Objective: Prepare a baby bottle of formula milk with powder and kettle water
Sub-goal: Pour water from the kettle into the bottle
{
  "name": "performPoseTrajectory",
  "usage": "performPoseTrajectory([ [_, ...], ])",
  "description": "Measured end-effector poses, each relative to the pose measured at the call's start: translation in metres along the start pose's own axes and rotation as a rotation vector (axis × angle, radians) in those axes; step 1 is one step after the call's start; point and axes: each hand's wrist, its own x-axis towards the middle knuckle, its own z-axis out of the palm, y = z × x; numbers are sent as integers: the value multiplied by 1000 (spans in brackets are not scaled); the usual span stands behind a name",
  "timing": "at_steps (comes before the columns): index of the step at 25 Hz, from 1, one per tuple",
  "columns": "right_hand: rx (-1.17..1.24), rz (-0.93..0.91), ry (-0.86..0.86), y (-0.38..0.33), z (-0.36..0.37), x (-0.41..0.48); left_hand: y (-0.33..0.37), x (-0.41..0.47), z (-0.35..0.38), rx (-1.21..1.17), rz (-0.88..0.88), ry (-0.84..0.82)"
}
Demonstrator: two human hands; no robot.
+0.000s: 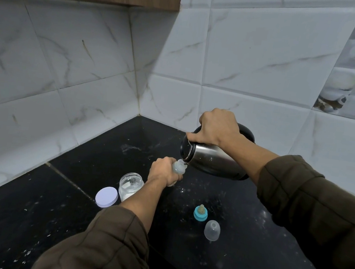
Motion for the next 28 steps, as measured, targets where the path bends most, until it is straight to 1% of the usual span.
performPoseTrajectory([
  [28, -16, -10, 1, 0, 1, -1, 0, -1, -1, 0, -5, -13],
])
